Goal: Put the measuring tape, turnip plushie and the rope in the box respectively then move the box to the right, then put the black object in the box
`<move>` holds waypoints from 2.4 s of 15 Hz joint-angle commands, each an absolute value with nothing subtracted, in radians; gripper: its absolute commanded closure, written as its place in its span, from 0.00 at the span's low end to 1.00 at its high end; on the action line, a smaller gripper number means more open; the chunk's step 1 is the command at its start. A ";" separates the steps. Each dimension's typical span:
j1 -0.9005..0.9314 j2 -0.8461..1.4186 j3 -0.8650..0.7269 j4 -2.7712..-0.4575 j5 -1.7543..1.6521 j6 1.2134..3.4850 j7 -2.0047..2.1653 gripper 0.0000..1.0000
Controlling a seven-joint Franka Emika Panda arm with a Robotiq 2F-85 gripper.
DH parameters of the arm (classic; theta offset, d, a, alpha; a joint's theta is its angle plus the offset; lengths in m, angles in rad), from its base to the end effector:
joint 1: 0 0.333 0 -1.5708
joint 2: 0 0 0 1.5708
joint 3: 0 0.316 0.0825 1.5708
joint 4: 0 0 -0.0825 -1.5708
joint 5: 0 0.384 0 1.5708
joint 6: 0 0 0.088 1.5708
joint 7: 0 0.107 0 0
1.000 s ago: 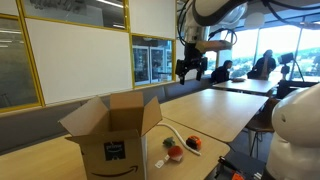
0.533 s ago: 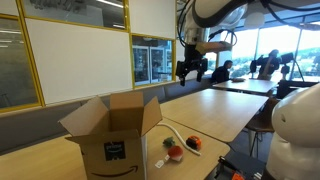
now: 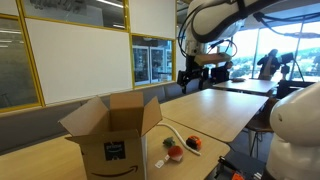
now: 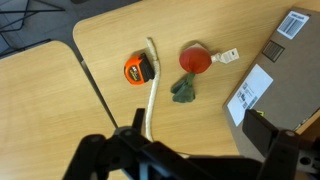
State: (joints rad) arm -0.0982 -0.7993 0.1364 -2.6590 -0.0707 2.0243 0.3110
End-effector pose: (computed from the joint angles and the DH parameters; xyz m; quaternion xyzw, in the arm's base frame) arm 0.3277 0.0103 0.4893 0.9838 -0.1386 0.0907 0.0684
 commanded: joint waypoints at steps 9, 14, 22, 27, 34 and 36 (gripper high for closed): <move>-0.150 -0.463 -0.019 -2.712 -0.138 2.242 0.146 0.00; -0.156 -0.306 -0.107 -2.693 -0.174 2.325 -0.028 0.00; -0.182 -0.020 -0.175 -2.607 -0.198 2.565 -0.129 0.00; -0.187 0.181 -0.183 -2.498 -0.176 2.640 -0.144 0.00; -0.220 0.337 -0.144 -2.382 -0.063 2.621 -0.184 0.00; -0.232 0.339 -0.122 -2.381 -0.015 2.613 -0.208 0.00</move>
